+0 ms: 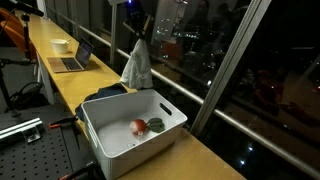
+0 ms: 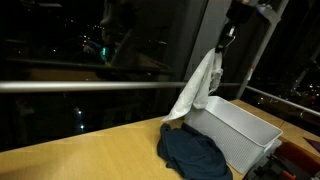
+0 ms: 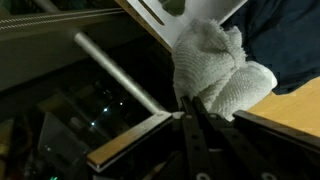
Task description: Remove the items from the storage box and put them on the table then place them back.
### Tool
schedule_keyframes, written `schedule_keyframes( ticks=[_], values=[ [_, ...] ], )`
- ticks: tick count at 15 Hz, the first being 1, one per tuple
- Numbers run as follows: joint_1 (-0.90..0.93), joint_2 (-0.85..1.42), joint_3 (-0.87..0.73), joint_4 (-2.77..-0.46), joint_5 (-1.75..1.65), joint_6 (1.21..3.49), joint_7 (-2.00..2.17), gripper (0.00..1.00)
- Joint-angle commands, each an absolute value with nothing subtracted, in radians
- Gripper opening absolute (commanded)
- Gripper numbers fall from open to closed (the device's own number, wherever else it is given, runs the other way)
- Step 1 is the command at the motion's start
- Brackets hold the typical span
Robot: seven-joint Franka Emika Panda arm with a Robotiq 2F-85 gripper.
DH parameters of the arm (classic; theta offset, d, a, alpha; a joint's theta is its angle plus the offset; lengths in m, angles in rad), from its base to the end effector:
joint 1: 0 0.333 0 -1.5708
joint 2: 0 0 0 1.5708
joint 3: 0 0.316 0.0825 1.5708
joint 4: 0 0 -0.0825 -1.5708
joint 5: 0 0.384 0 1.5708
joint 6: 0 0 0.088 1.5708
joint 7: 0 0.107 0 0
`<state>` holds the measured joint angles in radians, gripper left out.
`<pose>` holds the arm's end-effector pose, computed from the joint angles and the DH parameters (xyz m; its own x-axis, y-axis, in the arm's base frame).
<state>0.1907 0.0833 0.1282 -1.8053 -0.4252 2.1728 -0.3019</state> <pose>0.5892 0.1754 0.5249 0.6654 0.7382 0.1113 0.6352 -0.6382 0.4350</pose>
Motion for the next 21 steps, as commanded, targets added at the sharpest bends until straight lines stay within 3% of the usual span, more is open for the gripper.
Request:
schedule_keyframes(
  ticks=[1,11,21],
  values=[
    [0.128,-0.063,0.099,-1.822,-0.382,2.107,-0.364,0.01],
    [0.054,-0.039,0.036,-1.816,-0.315,2.100,-0.425,0.01],
    [-0.009,0.076,0.003,-2.085,-0.238,2.275,-0.440,0.01]
  ],
)
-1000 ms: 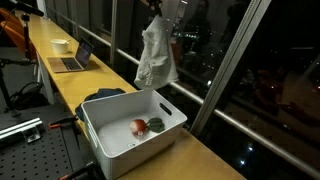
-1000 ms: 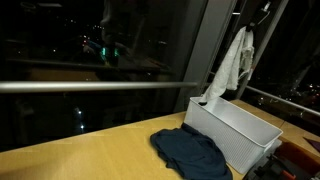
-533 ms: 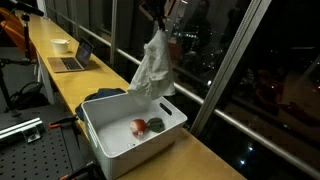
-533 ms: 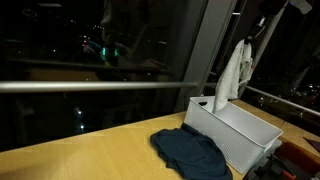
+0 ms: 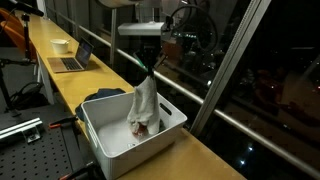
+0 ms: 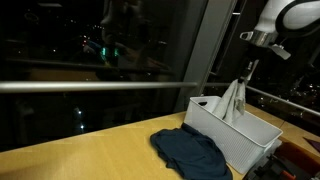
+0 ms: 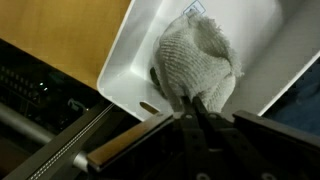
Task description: Remove the items from the storage box and put them on the table then place them back.
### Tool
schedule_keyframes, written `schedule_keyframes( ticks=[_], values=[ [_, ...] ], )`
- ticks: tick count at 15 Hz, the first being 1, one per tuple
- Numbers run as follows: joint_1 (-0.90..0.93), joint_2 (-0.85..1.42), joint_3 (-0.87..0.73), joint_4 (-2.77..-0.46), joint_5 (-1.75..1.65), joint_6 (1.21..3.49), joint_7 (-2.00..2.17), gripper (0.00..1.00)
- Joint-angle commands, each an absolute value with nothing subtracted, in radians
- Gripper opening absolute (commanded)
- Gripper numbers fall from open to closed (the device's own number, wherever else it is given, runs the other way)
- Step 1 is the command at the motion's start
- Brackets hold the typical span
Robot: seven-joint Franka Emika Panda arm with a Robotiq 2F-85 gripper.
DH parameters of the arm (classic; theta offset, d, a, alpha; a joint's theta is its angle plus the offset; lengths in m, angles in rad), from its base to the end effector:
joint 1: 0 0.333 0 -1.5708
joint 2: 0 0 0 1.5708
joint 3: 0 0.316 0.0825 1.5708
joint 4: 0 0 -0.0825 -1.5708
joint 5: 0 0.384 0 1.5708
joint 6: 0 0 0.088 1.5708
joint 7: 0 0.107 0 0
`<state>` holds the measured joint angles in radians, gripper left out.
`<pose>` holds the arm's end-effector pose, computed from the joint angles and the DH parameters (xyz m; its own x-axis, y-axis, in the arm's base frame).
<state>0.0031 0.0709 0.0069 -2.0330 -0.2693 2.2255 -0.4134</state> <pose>0.5783 -0.0026 0.4237 0.8391 0.5440 0.0020 0.5262 -0.8126 0.2506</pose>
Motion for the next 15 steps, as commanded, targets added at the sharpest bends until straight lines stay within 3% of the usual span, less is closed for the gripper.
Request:
schedule_keyframes(
  ticks=[1,2,3,12,15],
  values=[
    [-0.014,0.083,0.003,-2.107,-0.236,2.288,-0.442,0.01],
    [-0.016,0.091,0.004,-2.116,-0.230,2.292,-0.440,0.29],
    [-0.018,0.094,0.006,-2.131,-0.228,2.301,-0.440,0.30],
    [0.048,0.083,0.071,-2.145,-0.246,2.301,-0.404,0.94],
    [0.107,0.158,0.119,-2.090,-0.272,2.278,-0.359,1.00]
  ],
)
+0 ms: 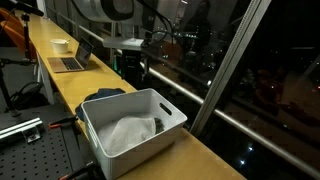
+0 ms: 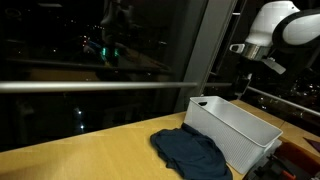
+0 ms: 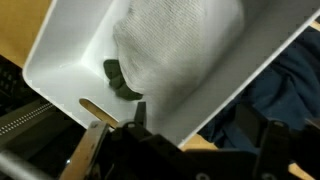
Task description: Remove the items from the storage box and put them on the table then place them back.
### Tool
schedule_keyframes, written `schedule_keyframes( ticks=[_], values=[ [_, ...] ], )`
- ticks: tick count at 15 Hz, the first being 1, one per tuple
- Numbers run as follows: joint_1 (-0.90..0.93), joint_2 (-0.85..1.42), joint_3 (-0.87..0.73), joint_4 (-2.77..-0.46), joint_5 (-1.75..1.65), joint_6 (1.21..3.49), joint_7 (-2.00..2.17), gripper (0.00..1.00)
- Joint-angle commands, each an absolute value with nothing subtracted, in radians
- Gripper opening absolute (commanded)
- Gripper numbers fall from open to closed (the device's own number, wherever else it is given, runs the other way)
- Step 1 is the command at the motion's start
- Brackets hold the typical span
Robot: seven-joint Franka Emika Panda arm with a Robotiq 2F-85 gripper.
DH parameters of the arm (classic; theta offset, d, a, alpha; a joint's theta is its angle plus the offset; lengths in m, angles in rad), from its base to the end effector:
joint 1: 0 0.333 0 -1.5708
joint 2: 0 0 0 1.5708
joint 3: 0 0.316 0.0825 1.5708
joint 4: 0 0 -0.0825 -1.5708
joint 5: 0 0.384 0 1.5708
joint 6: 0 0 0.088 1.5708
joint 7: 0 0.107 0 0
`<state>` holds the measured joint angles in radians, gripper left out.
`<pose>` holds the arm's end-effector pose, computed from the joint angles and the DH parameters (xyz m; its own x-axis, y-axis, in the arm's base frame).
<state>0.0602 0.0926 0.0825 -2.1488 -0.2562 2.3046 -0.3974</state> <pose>0.5536 0.0738 0.3654 0.7629 0.6459 -0.0301 0.6383 -0.7448 0.1947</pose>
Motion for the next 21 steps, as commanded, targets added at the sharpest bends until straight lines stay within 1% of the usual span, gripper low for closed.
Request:
schedule_keyframes(
  ticks=[1,5,9,13,21],
  values=[
    [0.131,0.191,0.136,-2.074,-0.285,2.278,-0.336,1.00],
    [0.211,0.304,0.174,-2.010,-0.336,2.267,-0.267,1.00],
    [0.253,0.394,0.179,-1.951,-0.353,2.261,-0.258,1.00],
    [0.258,0.457,0.179,-1.913,-0.339,2.280,-0.273,1.00],
    [0.223,0.529,0.183,-1.919,-0.281,2.343,-0.296,1.00]
  ],
)
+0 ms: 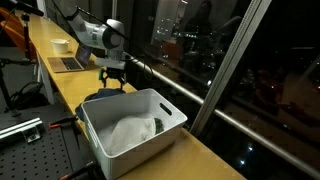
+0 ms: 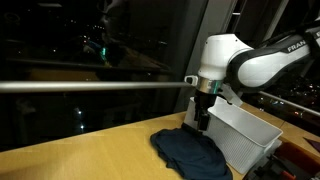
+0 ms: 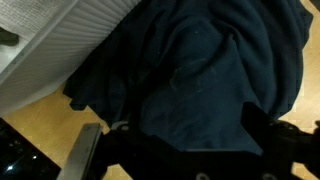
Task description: Remove the items from the storage box and put them on the table then place them back.
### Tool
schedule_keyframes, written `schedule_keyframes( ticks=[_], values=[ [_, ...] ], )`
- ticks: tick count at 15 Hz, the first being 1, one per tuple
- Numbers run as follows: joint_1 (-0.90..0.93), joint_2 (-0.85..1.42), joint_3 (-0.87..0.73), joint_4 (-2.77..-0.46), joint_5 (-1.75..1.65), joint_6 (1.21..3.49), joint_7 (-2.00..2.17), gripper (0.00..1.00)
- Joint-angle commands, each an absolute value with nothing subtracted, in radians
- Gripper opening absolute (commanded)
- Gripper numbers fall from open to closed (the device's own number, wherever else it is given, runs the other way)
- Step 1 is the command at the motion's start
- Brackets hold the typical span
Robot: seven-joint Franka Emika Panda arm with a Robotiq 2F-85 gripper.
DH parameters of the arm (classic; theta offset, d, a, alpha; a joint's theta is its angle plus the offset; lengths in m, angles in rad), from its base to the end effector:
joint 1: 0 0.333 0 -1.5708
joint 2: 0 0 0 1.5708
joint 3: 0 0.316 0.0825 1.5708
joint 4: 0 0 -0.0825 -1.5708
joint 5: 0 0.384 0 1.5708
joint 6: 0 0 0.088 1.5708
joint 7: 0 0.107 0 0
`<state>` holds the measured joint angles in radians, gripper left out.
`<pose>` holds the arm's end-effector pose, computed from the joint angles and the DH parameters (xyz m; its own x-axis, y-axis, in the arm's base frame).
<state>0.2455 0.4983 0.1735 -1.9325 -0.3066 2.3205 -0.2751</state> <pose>0.5642 0.2413 0.2223 0.6219 0.7712 -0.1356 0.7829 -0.6163 0.0854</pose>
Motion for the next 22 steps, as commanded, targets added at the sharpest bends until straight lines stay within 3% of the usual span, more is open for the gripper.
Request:
schedule_keyframes(
  ticks=[1,21,22],
  values=[
    [0.222,0.532,0.180,-1.923,-0.282,2.346,-0.292,1.00],
    [0.261,0.809,0.170,-1.726,-0.311,2.323,-0.298,1.00],
    [0.262,0.815,0.171,-1.711,-0.311,2.316,-0.301,0.79]
  ],
)
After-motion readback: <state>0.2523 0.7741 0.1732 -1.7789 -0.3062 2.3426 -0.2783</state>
